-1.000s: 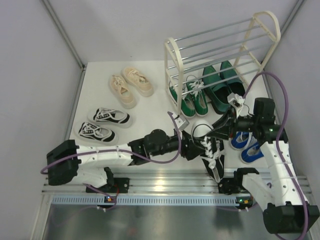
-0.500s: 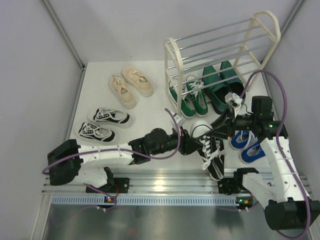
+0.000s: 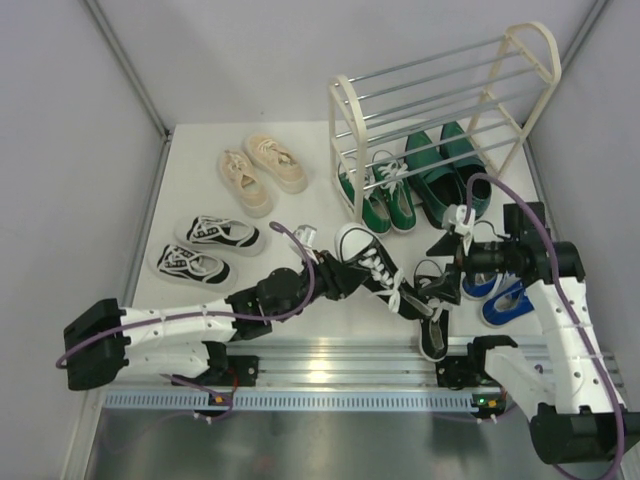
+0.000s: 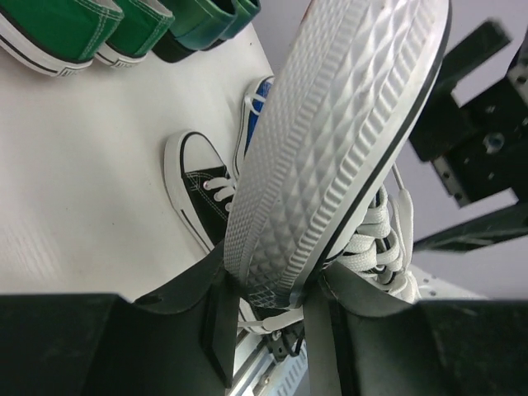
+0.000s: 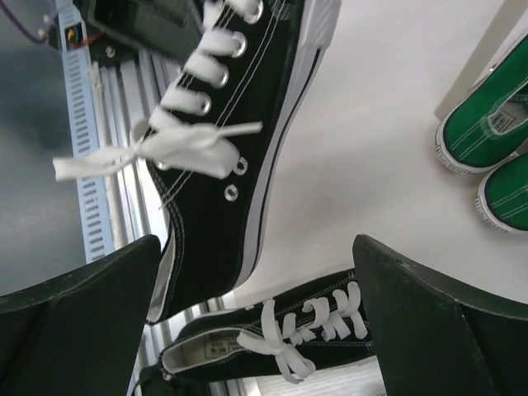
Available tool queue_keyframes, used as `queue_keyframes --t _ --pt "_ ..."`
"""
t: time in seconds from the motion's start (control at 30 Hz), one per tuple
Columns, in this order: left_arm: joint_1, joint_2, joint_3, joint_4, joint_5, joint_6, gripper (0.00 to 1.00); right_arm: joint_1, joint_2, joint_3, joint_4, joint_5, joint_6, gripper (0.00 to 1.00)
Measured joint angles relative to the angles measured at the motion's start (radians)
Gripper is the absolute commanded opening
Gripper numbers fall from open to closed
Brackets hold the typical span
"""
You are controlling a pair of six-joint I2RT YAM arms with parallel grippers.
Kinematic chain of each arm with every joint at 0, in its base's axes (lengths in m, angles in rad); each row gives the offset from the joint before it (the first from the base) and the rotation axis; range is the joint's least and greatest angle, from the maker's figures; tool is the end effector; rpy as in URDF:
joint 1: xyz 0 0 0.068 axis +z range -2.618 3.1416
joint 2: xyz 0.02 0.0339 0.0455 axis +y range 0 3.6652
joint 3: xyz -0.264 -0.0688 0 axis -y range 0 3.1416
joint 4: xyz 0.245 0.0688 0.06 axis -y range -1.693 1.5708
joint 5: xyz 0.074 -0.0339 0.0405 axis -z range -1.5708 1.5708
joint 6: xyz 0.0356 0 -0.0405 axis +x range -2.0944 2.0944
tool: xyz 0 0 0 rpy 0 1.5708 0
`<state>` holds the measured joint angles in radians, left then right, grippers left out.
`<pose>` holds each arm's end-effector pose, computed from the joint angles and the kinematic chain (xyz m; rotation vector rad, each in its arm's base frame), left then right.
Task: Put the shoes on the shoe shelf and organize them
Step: Pick up the shoe at the center of the board.
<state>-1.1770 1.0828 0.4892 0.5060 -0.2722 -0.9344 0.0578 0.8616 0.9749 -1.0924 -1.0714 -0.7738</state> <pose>0.1012 -0.2186 0.2499 -0.0065 1.8483 -1.3382 0.1335 0.0390 0.3256 -1.1817 1.7467 0.9321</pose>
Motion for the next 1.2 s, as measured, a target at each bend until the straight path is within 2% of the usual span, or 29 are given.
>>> queue_keyframes --t 0.07,0.13,0.27,0.5,0.73,0.83,0.93,0.97,1.03,1.07,1.13,1.17,1.2 --pt "0.003 -0.007 -0.002 0.002 -0.029 -0.038 0.0 0.008 -0.003 -0.014 -0.061 0.024 -0.084 0.88" --pt "0.005 -0.007 -0.002 0.006 -0.045 -0.063 0.0 0.019 -0.009 -0.028 -0.085 0.057 -0.128 0.83" --pt "0.005 -0.003 -0.002 0.006 -0.055 -0.089 0.0 0.05 -0.054 -0.055 -0.062 0.134 -0.106 0.73" --pt "0.005 0.034 0.003 0.009 -0.059 -0.118 0.0 0.141 -0.095 -0.074 0.061 0.246 0.029 0.68" --pt "0.006 0.048 0.007 0.015 -0.066 -0.151 0.0 0.304 -0.093 -0.129 0.201 0.393 0.163 0.72" --pt "0.006 0.061 0.012 0.027 -0.066 -0.174 0.0 0.345 -0.093 -0.15 0.257 0.459 0.191 0.68" --pt "0.01 0.079 0.014 0.042 -0.079 -0.197 0.0 0.362 -0.093 -0.166 0.306 0.507 0.201 0.47" --pt "0.011 0.084 0.014 0.047 -0.085 -0.204 0.0 0.367 -0.093 -0.17 0.315 0.512 0.202 0.26" --pt "0.014 0.095 0.014 0.064 -0.096 -0.22 0.0 0.375 -0.092 -0.17 0.325 0.505 0.201 0.05" --pt "0.016 0.098 0.014 0.072 -0.099 -0.225 0.0 0.377 -0.091 -0.17 0.33 0.51 0.201 0.0" --pt "0.015 0.1 0.014 0.077 -0.101 -0.228 0.01 0.376 -0.086 -0.169 0.333 0.518 0.203 0.0" --pt "0.016 0.1 0.014 0.077 -0.103 -0.228 0.07 0.375 -0.083 -0.168 0.333 0.518 0.204 0.0" --pt "0.016 0.102 0.014 0.078 -0.103 -0.227 0.31 0.373 -0.08 -0.165 0.332 0.518 0.21 0.0"
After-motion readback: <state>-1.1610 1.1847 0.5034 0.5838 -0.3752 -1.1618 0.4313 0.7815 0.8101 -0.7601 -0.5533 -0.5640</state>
